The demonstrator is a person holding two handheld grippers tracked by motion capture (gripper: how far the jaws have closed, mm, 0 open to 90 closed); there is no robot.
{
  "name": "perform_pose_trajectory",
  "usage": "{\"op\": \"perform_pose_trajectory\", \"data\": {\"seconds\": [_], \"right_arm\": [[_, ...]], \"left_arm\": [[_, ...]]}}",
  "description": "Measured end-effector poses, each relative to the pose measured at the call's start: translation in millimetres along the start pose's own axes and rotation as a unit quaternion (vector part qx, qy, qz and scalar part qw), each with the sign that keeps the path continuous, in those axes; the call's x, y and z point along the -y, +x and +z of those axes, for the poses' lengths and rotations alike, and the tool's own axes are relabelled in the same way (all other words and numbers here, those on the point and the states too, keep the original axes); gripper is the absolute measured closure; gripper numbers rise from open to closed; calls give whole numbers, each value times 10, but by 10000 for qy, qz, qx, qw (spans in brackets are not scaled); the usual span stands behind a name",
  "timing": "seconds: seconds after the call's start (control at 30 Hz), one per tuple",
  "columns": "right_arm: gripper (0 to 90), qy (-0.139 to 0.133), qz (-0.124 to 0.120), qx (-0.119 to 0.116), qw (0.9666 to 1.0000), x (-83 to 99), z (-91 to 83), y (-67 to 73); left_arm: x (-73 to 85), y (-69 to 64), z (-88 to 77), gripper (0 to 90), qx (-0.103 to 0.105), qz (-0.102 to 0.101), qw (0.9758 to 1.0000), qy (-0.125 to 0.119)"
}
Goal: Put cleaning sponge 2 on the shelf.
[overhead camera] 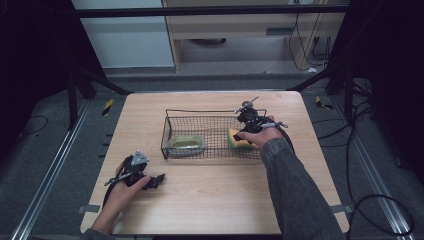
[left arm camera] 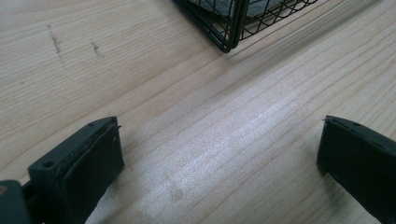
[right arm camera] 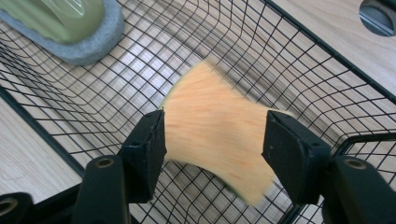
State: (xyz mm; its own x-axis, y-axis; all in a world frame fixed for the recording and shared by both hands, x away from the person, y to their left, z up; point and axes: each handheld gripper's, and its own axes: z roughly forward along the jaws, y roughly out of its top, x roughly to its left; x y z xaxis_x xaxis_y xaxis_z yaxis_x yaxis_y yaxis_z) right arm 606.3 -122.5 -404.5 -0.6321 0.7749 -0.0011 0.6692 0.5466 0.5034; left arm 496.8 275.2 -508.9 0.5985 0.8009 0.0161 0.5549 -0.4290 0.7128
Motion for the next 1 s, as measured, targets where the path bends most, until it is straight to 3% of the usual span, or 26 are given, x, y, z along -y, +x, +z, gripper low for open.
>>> {"op": "perform_pose_trajectory", "data": {"seconds": [0.5,0.63,1.0], "right_arm": [[241,-406,200,291,9986,202,-321,-91],[130,-597,453,376,9965,300,-471,-162],[65,-1088,287,649,9915,493,-665,-226]], "left_arm": [[-1,-1,0,0,1,15,10000,9],[-2,0,-1,0,2,28,10000,22],[-2,-1,-2,0,2,22,10000,23]]}}
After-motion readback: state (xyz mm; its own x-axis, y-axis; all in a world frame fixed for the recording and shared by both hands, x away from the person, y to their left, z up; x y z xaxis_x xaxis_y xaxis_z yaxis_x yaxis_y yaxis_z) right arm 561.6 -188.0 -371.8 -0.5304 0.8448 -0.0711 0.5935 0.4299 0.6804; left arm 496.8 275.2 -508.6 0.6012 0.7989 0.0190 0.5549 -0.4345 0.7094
